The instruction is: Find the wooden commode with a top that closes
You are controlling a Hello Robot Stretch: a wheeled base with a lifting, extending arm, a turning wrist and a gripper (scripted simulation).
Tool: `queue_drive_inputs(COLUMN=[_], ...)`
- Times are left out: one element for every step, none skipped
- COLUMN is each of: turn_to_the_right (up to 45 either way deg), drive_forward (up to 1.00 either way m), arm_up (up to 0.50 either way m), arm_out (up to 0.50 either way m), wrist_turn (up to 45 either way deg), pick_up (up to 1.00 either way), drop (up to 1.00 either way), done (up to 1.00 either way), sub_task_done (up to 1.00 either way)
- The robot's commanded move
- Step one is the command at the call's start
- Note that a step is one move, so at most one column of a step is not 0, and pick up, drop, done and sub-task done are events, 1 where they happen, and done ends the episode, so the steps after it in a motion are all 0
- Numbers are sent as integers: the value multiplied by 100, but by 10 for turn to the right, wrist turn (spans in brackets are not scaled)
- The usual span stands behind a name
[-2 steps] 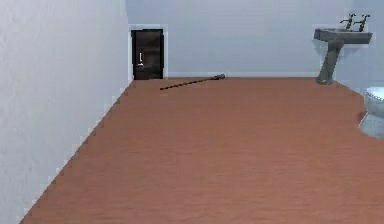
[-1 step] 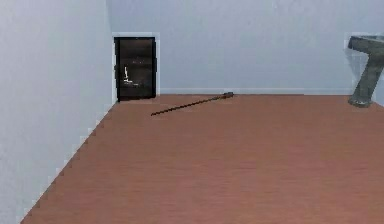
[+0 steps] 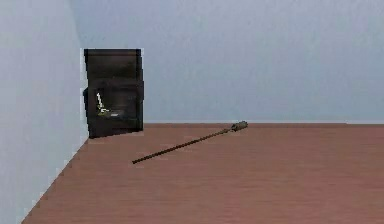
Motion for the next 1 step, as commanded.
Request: queue_drive_inputs(turn_to_the_right=[-30], drive_forward=[0], arm_up=[0], arm_out=[0], wrist_turn=[0], pick_up=[0], drop=[0], done=[0], sub_task_done=[0])
